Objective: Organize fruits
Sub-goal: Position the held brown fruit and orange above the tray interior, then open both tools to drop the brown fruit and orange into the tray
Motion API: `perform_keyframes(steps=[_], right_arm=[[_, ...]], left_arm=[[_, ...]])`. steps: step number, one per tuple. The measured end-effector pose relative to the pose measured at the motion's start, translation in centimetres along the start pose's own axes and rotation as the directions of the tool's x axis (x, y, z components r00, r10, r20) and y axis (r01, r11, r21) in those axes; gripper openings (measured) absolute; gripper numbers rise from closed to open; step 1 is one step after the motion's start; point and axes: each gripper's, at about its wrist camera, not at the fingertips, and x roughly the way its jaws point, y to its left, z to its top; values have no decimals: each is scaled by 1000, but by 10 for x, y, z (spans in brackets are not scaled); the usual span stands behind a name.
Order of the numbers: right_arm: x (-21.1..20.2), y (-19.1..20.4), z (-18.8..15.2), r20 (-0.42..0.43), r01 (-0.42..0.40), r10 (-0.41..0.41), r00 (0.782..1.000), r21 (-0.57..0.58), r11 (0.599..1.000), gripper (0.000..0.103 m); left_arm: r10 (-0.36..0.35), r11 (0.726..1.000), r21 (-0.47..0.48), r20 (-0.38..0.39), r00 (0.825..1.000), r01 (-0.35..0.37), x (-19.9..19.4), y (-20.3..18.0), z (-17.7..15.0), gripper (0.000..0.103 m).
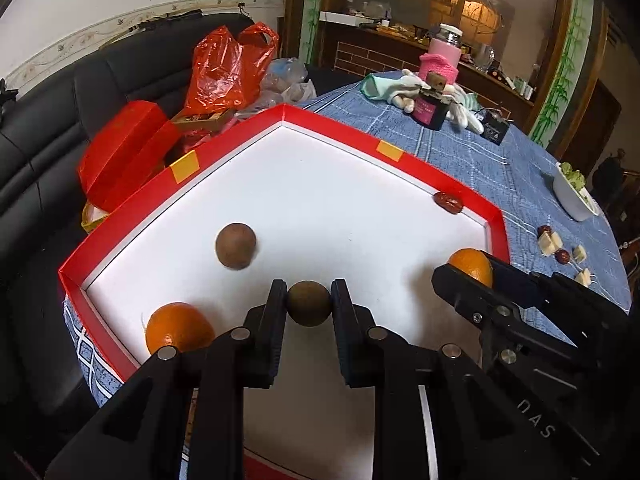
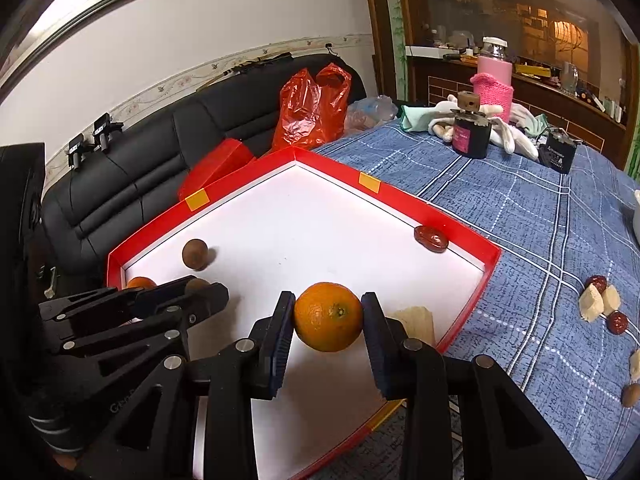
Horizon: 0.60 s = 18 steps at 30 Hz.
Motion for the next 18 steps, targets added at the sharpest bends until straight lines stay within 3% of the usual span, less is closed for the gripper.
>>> perform_keyframes(steps=[8,9,11,12,13,15,18], right_arm=[[8,-3,-2,-29,2,-1,1000,10,1000,34],[9,-3,-2,-32,5,-5,999,12,1000,35],[9,-4,-2,-44,12,-12,999,19,1000,35],[9,-4,-2,-47,11,-10,999,19,1000,35],[8,-3,-3,-49,10,-9,999,15,1000,37],[4,-3,-3,-41,25,-25,999,11,1000,52],[-14,-4,-2,9,15,-15,1000,17,1000,63]], left_arm=[[-23,998,-53,-16,1000,22,2,9,-1,22],[-32,998,-63,-18,999,30,1,11,-1,27],[-50,996,-74,-12,999,49,-3,13,-1,51],[-47,996,-78,-6,999,46,-5,14,-1,53],[-29,996,-82,1,1000,29,-8,14,-1,53],[-25,995,-93,21,999,26,-14,16,-1,56],[-11,994,-105,75,997,19,-29,16,-1,60]])
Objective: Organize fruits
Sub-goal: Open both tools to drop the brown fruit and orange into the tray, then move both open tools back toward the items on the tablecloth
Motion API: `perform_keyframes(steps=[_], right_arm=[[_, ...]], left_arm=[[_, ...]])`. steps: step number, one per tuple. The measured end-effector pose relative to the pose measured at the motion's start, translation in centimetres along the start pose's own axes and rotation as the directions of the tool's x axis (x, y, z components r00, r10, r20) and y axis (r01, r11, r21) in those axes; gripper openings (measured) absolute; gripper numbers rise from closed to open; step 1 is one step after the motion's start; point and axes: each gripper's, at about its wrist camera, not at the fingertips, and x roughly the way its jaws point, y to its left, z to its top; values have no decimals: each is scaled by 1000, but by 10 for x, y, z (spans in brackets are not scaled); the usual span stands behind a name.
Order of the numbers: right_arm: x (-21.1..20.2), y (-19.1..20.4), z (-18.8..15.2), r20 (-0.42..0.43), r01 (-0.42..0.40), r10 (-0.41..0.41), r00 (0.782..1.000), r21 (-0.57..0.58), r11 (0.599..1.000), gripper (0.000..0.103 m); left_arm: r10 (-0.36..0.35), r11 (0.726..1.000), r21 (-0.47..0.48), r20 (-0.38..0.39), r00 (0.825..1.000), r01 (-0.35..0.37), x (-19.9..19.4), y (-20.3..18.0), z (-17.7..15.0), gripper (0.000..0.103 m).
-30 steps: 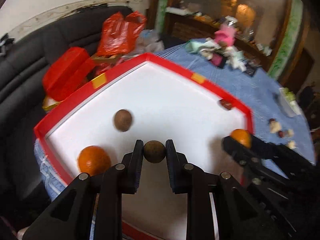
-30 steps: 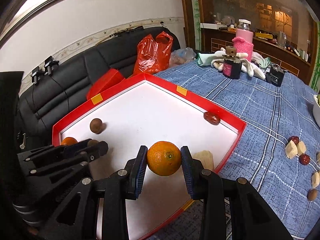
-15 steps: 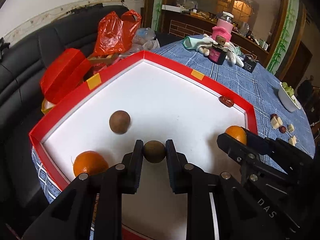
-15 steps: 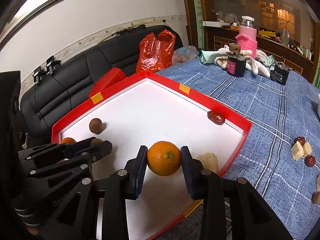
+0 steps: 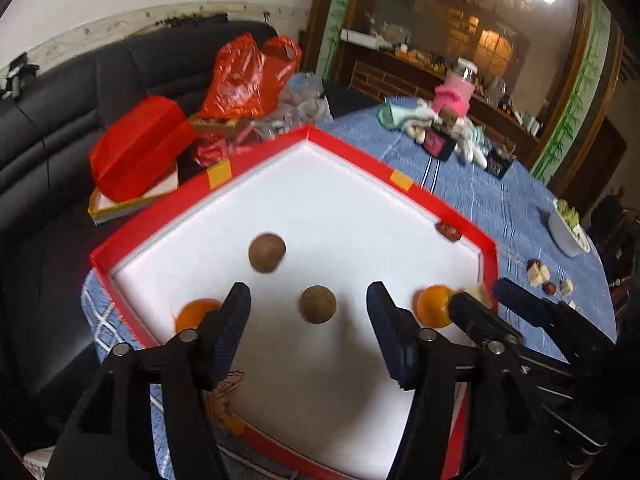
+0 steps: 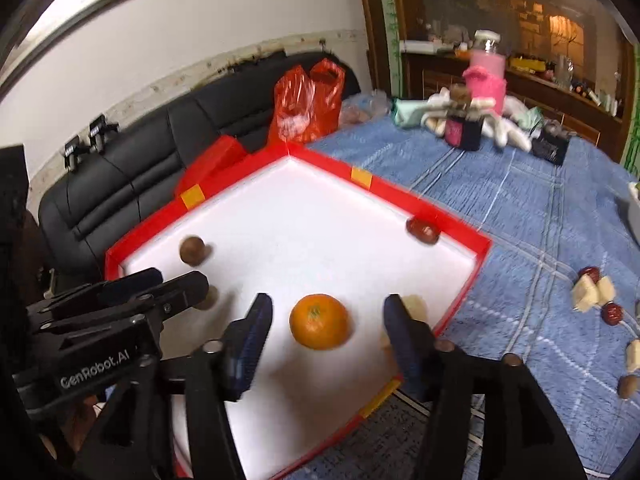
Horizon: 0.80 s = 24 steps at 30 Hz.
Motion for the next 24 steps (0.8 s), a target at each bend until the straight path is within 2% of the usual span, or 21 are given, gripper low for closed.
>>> perform_keyframes(steps=[4,7,11,13,17,20,24], right_arm=[[-36,-9,-4,85,11,-13,996,17,1000,68],[-66,-28,-15,145,39,-47,988,57,998,69],[-104,-69,-36,194,112,-139,971,146,983,72],[-117,-96,-49,188,162,-201,961,200,966,73],[-131,-159,-77,115,261,-313,943,331,907,73],[-129,-194,-89,41,295,-337,940,391,872,73],[-118,-211,-88,2,304,-331,944,389,869,72]], left_arm=[[-5,1000,27,85,996,3,-21,-14,-1,61],[-38,997,71,127,991,29,-32,-37,-6,69],[-127,977,183,104,986,107,-35,-82,-23,72],[-153,961,243,76,985,131,-32,-105,-34,72],[-186,934,314,26,982,169,-27,-139,-52,72],[-193,917,354,-13,981,185,-24,-157,-63,72],[-186,907,380,-25,982,182,-25,-168,-71,72]])
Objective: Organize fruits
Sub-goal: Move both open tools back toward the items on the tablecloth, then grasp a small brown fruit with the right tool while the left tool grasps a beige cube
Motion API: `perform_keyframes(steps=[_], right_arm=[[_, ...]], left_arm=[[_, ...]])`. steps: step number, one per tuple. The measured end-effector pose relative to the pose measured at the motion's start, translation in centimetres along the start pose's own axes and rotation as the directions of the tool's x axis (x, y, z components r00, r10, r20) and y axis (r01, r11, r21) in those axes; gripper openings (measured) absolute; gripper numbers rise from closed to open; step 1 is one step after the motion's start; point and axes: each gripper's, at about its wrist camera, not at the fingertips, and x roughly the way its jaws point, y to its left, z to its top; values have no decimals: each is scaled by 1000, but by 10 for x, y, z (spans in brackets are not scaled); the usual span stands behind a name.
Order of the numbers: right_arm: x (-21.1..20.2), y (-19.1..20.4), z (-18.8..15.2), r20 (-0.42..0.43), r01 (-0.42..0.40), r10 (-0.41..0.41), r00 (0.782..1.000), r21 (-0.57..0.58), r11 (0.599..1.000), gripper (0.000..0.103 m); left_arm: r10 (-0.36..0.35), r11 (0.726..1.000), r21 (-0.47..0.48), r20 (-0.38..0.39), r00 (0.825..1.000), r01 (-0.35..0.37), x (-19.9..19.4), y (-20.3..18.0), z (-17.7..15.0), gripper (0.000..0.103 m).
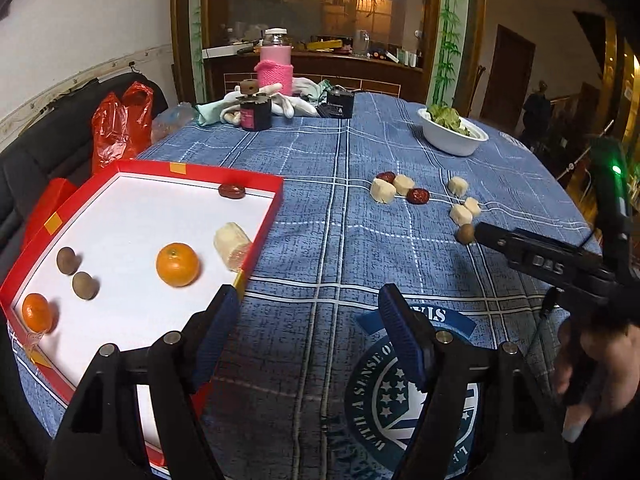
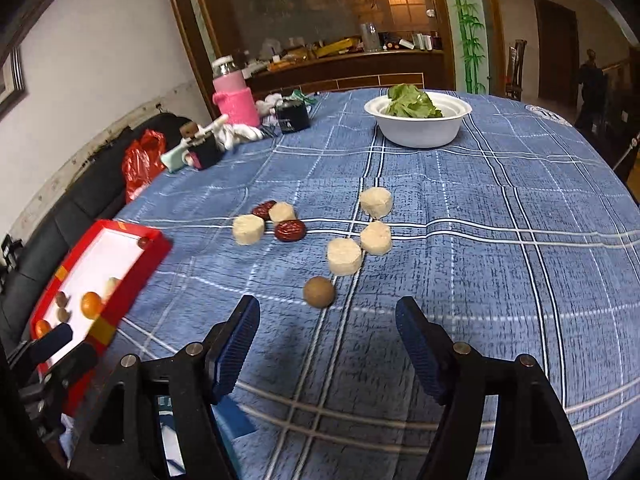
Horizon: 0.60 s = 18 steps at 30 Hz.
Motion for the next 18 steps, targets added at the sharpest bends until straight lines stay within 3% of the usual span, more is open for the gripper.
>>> perform_keyframes(steps=[4,8,10,12,18], right_arm=[[21,8,5,-41,5,-6,999,-40,999,65],[44,12,9,-95,21,-25,995,-52,998,42],[50,12,10,-100,36,-41,994,-50,998,38],[52,13,11,-106,67,-74,992,-67,996,22],[35,0,10,-70,40,-40,997,-8,999,22]], left_arm=[[2,1000,6,-10,1000,-2,1,-2,0,72],[5,1000,2,-15,1000,-5,6,-2,3,72],[7,1000,-4,-13,1000,-7,8,-2,6,72],[12,1000,-10,-19,1000,-12,13,-5,14,72],[4,1000,8,-18,1000,-4,45,-36,54,72]])
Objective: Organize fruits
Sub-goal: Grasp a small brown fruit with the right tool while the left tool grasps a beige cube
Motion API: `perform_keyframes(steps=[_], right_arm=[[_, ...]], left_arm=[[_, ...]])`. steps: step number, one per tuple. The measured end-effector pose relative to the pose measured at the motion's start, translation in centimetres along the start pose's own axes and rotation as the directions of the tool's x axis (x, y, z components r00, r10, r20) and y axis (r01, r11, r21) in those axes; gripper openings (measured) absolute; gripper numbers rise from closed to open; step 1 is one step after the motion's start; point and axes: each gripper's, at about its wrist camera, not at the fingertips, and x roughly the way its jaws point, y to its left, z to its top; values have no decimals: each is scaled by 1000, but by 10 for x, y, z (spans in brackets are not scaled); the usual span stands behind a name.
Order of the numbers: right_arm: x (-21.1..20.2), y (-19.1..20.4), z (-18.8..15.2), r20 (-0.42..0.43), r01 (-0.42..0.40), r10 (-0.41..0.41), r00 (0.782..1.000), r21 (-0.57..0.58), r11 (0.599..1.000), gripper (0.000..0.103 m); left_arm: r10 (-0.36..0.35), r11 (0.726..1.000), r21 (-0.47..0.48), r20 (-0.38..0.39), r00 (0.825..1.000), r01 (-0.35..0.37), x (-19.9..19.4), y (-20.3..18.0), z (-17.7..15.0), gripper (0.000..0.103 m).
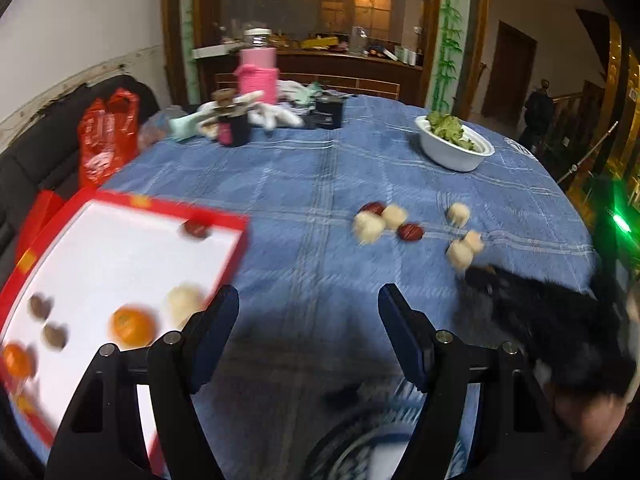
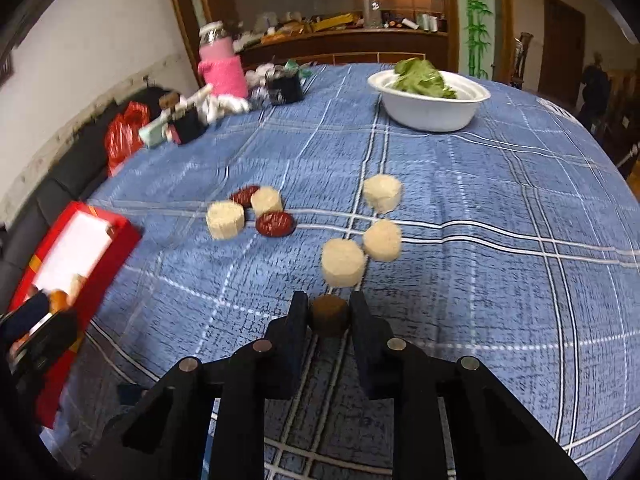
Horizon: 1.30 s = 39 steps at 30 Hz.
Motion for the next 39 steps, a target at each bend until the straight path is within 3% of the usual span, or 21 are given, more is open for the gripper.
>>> perform_keyframes(steps=[3,7,15,18,20,22,30,39], right_arm=[[-12,-11,2,47,-35,33,998,43,998,22],[-20,-20,5,92,-85,78,993,77,993,22],[-25,-19,8,102,-160,151,983,81,984,22],[-28,-20,8,111,-168,157,981,91,982,22],[-30,-22,8,121,-171,159,980,97,980,22],[-31,-21,7,125,-173,161,979,96,980,22],[-32,-22,6,137,-155,141,980,92,984,22],[-42,-21,7,147,-80,65,987,93,992,22]], left_arm=[[25,999,38,-13,1000,-24,26,-19,17,72],[31,996,89,-86,996,-23,68,-35,27,72],[79,992,109,-104,991,-67,99,-50,36,71],[82,992,106,-127,988,-69,111,-50,36,57],[82,990,125,-116,990,-68,110,-53,37,34],[89,985,155,-104,991,-72,105,-60,36,28],[56,989,144,-88,995,-43,73,-63,20,27],[10,994,109,-74,997,-1,28,-46,-3,28]])
